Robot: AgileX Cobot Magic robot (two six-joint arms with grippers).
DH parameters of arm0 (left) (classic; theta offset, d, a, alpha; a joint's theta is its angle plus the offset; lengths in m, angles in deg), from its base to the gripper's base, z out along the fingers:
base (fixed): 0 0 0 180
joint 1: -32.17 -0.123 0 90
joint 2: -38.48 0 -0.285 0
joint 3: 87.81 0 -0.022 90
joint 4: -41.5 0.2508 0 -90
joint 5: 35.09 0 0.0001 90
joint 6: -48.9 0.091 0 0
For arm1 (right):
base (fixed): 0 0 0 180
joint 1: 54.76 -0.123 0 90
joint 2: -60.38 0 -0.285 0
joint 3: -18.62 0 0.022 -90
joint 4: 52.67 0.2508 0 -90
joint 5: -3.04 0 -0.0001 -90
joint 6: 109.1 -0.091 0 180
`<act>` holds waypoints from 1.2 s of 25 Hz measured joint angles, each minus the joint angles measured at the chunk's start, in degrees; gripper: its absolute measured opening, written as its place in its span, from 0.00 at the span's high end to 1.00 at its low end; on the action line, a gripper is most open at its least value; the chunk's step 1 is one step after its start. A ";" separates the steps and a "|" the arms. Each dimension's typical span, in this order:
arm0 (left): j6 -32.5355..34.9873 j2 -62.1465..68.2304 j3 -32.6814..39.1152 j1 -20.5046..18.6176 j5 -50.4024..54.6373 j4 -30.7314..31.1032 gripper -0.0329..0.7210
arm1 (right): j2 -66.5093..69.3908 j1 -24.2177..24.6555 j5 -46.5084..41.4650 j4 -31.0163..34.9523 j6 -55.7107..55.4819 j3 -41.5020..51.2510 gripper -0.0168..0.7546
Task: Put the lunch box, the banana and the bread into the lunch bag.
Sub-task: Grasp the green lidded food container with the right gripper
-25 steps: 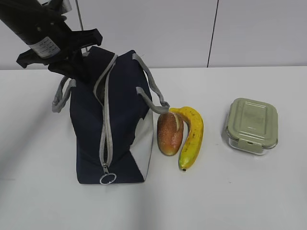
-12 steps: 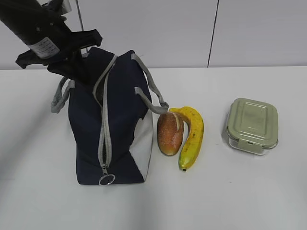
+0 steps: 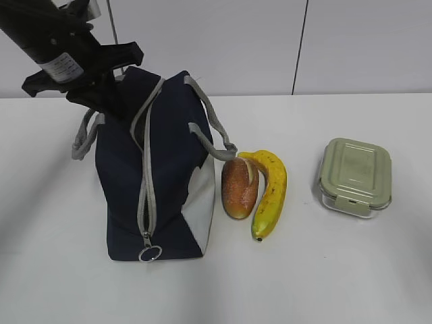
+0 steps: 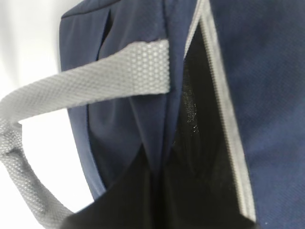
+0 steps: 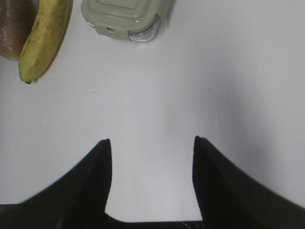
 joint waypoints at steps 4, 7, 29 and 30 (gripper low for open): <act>0.00 0.00 0.00 0.00 -0.01 0.00 0.96 | 10.36 0.00 8.18 2.28 1.55 0.00 0.46; 0.00 0.00 -0.02 0.00 0.17 0.00 0.96 | 17.49 0.00 13.29 5.25 3.87 -0.38 0.46; 0.00 0.00 -0.02 0.00 0.32 0.00 0.96 | 55.34 22.60 7.30 51.33 48.06 -18.55 0.46; 0.00 0.00 -0.02 0.00 0.32 0.00 0.96 | 56.96 23.15 6.46 51.49 48.41 -19.54 0.46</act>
